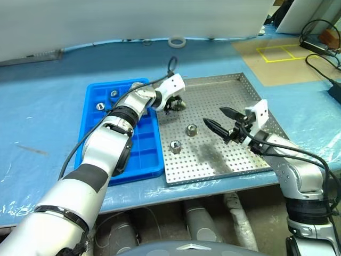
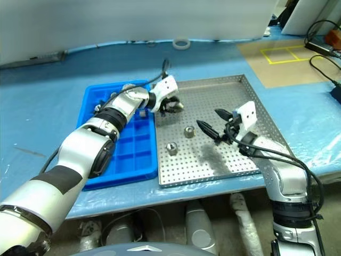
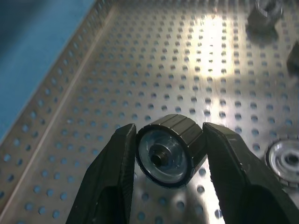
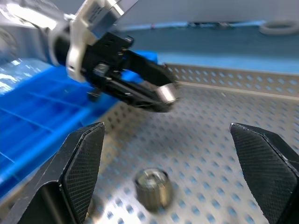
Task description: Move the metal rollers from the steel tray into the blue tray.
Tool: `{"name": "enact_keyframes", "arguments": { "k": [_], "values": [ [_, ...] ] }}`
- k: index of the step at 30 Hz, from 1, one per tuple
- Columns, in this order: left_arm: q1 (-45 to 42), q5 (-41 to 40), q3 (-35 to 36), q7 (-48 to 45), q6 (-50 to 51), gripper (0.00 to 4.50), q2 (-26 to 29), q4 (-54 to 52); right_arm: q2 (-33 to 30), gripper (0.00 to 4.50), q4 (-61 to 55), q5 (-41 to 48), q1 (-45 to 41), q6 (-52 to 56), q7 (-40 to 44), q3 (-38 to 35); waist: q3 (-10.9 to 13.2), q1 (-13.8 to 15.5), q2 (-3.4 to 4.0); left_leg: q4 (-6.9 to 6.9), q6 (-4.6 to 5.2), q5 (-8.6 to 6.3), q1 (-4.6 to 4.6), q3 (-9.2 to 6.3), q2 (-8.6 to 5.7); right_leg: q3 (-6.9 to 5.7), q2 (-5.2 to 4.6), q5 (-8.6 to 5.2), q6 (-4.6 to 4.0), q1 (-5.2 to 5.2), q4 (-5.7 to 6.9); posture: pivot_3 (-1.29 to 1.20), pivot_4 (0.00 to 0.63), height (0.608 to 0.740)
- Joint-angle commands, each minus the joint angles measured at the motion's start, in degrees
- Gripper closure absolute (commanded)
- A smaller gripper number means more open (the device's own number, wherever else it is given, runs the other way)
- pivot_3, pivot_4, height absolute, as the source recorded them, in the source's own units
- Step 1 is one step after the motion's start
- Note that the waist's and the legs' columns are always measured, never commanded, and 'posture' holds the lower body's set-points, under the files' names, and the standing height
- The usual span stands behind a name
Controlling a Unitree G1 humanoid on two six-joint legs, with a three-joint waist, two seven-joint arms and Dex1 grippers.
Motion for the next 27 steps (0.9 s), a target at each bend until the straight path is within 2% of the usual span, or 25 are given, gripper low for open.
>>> {"name": "enact_keyframes", "arguments": {
  "k": [1, 3, 7, 10, 16, 21, 27],
  "values": [
    [4.5, -11.3, 8.3, 2.6, -1.7, 2.65, -2.1, -12.4, 0.6, 0.00, 2.6, 2.6, -4.9, 0.4, 1.2, -0.8, 0.0, 0.8, 0.00, 0.01, 0.00, 0.00, 0.02, 0.01, 0.00, 0.01, 0.00, 0.00, -0.01, 0.01, 0.04, -0.43, 0.150, 0.740],
    [8.3, -15.1, 11.2, 6.1, -0.4, 2.65, -3.3, -20.4, 0.9, 0.00, 4.6, 2.5, -7.5, 0.1, 1.8, -0.1, 0.0, 1.5, 0.00, 0.05, 0.00, 0.01, 0.01, 0.02, 0.01, 0.01, -0.01, 0.00, -0.01, -0.02, 0.13, -0.42, 0.150, 0.740],
    [19.4, -18.2, 12.2, 12.0, 1.0, 2.65, -3.6, -38.0, 1.9, 0.00, 10.0, -0.2, -12.1, -2.9, 4.0, 2.3, 0.0, 3.2, 0.00, 0.05, -0.02, 0.04, 0.13, 0.06, 0.13, 0.04, 0.04, 0.01, -0.03, -0.04, 0.28, -0.32, 0.150, 0.740],
    [26.6, -17.3, 11.4, 15.0, 0.4, 2.65, -1.3, -47.4, 2.7, 0.00, 13.8, -2.5, -14.1, -5.4, 6.0, 4.7, 0.0, 5.2, 0.00, 0.00, -0.11, 0.10, 0.16, 0.07, 0.23, 0.02, 0.13, 0.01, -0.03, -0.04, 0.30, -0.28, 0.150, 0.740],
    [40.4, -18.9, 10.5, 20.0, 7.0, 2.65, 1.8, -64.6, 4.5, 0.00, 18.8, -3.9, -17.6, -7.9, 9.2, 7.0, 0.0, 9.1, 0.00, -0.04, -0.17, 0.13, 0.16, 0.15, 0.27, 0.05, 0.15, 0.01, -0.03, -0.08, 0.30, -0.20, 0.150, 0.740],
    [48.3, -17.2, 10.8, 26.0, 11.5, 2.65, 3.9, -71.8, 5.4, 0.00, 22.5, -4.8, -19.7, -9.5, 11.4, 7.7, 0.0, 12.2, 0.00, -0.06, -0.25, 0.17, 0.18, 0.16, 0.27, 0.03, 0.13, 0.01, -0.03, -0.05, 0.32, -0.15, 0.150, 0.740],
    [55.8, -14.6, 9.9, 29.9, 15.8, 2.65, 7.2, -74.2, 7.1, 0.00, 25.3, -5.7, -20.3, -10.3, 13.5, 9.1, 0.0, 12.8, 0.00, -0.17, -0.60, 0.19, 0.34, 0.15, 0.32, 0.05, 0.18, 0.02, -0.02, -0.05, 0.45, -0.12, 0.150, 0.740]
  ]
}}
